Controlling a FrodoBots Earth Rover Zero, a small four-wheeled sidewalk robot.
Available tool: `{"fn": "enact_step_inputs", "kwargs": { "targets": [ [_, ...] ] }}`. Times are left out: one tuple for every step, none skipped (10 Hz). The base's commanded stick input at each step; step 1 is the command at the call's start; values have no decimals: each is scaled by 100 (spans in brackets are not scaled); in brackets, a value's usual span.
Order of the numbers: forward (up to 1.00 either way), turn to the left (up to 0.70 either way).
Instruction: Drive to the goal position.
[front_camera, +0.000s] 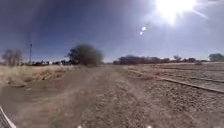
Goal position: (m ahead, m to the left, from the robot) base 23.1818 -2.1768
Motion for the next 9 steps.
{"fn": "enact_step_inputs", "kwargs": {
  "targets": [
    [70,0],
    [70,0],
    [70,0],
    [70,0],
    [70,0],
    [70,0],
    [70,0],
    [70,0],
    [70,0]
  ]
}}
